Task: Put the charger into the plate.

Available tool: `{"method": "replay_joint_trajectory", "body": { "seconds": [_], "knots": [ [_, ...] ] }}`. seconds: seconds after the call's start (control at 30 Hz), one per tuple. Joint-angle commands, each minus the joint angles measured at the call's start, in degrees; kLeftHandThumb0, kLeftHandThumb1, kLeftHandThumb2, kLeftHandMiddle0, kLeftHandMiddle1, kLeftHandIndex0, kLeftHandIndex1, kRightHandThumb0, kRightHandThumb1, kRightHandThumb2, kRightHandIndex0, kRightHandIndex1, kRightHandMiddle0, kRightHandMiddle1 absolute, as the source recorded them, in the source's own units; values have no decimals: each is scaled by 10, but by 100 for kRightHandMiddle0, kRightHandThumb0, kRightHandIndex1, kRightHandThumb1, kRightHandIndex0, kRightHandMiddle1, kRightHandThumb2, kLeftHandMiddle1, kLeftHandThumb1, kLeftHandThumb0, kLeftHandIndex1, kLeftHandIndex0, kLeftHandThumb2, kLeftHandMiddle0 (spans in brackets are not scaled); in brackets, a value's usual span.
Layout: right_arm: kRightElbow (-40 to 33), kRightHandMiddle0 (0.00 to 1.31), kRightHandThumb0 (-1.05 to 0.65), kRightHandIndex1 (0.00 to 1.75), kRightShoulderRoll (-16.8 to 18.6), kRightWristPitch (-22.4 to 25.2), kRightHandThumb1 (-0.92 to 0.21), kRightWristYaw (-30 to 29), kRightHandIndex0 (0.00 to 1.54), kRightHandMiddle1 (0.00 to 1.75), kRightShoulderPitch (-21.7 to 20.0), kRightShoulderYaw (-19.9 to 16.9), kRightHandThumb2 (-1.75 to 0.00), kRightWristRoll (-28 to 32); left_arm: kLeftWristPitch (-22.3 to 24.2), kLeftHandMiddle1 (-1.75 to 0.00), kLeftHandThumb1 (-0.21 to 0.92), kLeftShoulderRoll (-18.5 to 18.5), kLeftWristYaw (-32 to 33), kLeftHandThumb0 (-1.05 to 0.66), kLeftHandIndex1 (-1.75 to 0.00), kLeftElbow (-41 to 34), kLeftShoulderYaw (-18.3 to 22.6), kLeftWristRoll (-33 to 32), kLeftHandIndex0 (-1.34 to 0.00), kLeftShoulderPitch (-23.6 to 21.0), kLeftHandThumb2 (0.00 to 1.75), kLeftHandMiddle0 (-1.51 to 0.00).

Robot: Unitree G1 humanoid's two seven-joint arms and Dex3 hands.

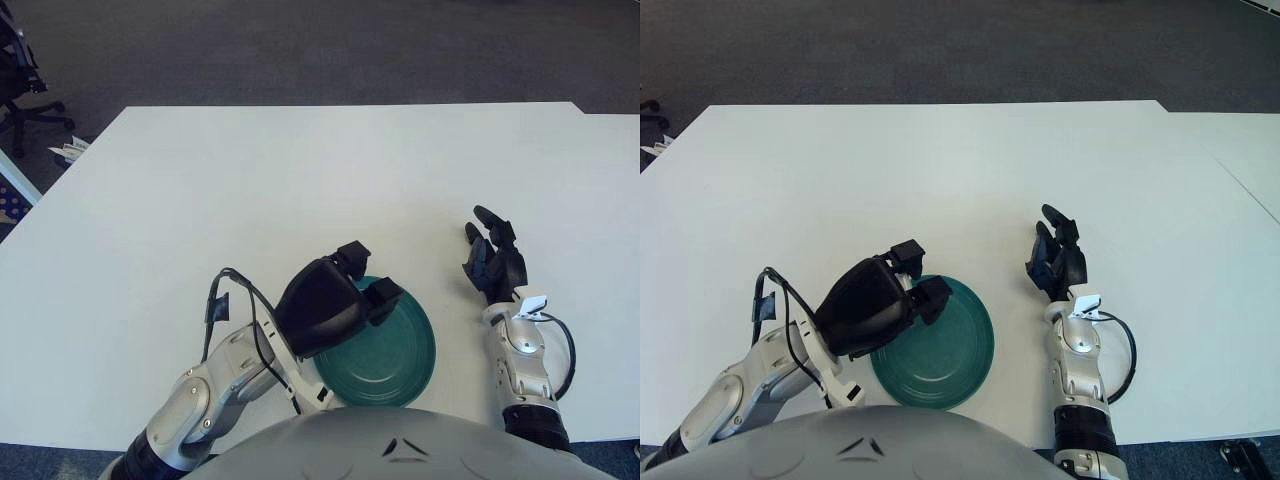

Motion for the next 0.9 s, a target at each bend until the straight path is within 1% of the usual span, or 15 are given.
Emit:
{"method": "replay_joint_trajectory", "body": {
  "seconds": [0.0,0.1,0.27,0.43,0.5,0.57,0.6,0.67,0.77,0.87],
  "knots": [
    [26,0,-78,1,18,55,-92,-2,28,61,38,14,-85,-2,-24,-175,52,-3,-8,-42,-175,-3,-22,-14,-46,-8,106,-118],
    [24,0,-78,0,19,57,-92,-4,28,61,38,16,-86,-2,-36,-175,54,1,0,-42,-175,0,-24,-16,-45,-12,104,-117],
    [24,0,-78,0,22,57,-92,-7,28,61,38,19,-86,-4,-54,-175,61,9,15,-41,-175,3,-28,-15,-40,-10,94,-112],
    [26,0,-78,0,24,54,-92,-8,28,61,37,21,-86,-5,-49,-175,65,12,6,-40,-175,4,-30,-31,-37,-2,89,-107],
    [26,0,-78,0,25,54,-92,-8,28,61,37,23,-86,-6,-47,-175,63,13,-5,-40,-175,8,-33,-44,-38,-3,92,-107],
    [25,0,-78,0,26,54,-92,-7,29,61,37,24,-86,-6,-45,-175,54,13,-23,-43,-175,16,-39,-53,-45,-15,103,-111],
    [24,0,-78,0,26,54,-92,-7,29,61,37,25,-86,-6,-43,-175,53,14,-34,-43,-175,18,-40,-60,-46,-21,105,-111],
    [24,0,-78,0,26,55,-92,-6,29,60,37,26,-86,-5,-41,-175,46,16,-45,-45,-175,18,-39,-68,-51,-25,114,-114],
    [23,0,-78,0,27,56,-92,-6,29,60,37,28,-86,-5,-38,-175,42,17,-63,-46,-175,17,-40,-80,-54,-30,119,-116],
    [22,0,-78,0,28,57,-92,-6,29,60,38,29,-86,-4,-30,-175,40,16,-83,-46,-175,17,-42,-95,-55,-33,120,-117]
  ]
}}
